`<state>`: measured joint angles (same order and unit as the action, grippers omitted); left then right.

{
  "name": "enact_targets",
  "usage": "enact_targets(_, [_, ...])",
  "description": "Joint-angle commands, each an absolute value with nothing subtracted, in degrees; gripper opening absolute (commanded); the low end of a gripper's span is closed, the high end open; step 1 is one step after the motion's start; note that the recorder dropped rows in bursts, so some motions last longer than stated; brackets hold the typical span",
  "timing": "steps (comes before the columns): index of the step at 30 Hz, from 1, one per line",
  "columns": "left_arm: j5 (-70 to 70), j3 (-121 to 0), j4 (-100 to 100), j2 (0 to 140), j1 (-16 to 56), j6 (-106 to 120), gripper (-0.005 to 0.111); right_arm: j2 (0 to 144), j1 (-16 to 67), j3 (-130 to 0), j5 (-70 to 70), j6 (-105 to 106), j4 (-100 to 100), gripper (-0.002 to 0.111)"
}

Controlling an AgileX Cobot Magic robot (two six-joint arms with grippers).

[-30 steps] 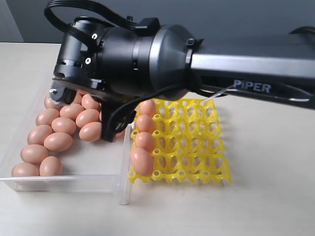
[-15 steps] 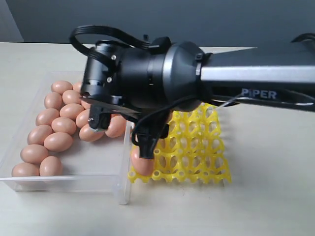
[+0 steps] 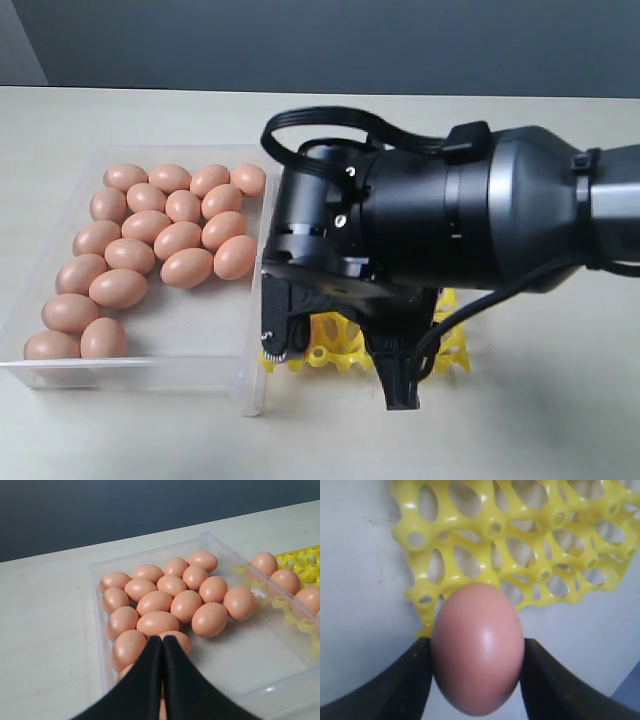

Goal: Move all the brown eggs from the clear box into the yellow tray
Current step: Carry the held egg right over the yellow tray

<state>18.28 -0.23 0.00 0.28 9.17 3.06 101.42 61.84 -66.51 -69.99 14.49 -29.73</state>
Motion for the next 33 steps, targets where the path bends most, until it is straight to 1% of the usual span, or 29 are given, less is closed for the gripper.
enact_targets(1, [17.6,0.0,0.0,0.0,9.3,3.0,0.000,101.5,64.0,-66.5,-70.0,22.6,-29.6,-0.001])
enact_targets(5, [17.6,0.0,0.0,0.0,9.3,3.0,0.000,102.3,64.1,-66.6,-70.0,26.6,-27.2,-0.001])
enact_targets(15, [17.6,0.0,0.0,0.0,9.3,3.0,0.000,105.8,64.0,-66.6,-70.0,26.8,-32.8,-0.001])
enact_targets(26, [17.6,0.0,0.0,0.0,9.3,3.0,0.000,105.9,64.1,-66.6,-70.0,26.8,-32.4,-0.001])
enact_targets(33, [17.6,0.0,0.0,0.0,9.3,3.0,0.000,106.4,64.1,-66.6,-67.5,26.5,-32.0,-0.001])
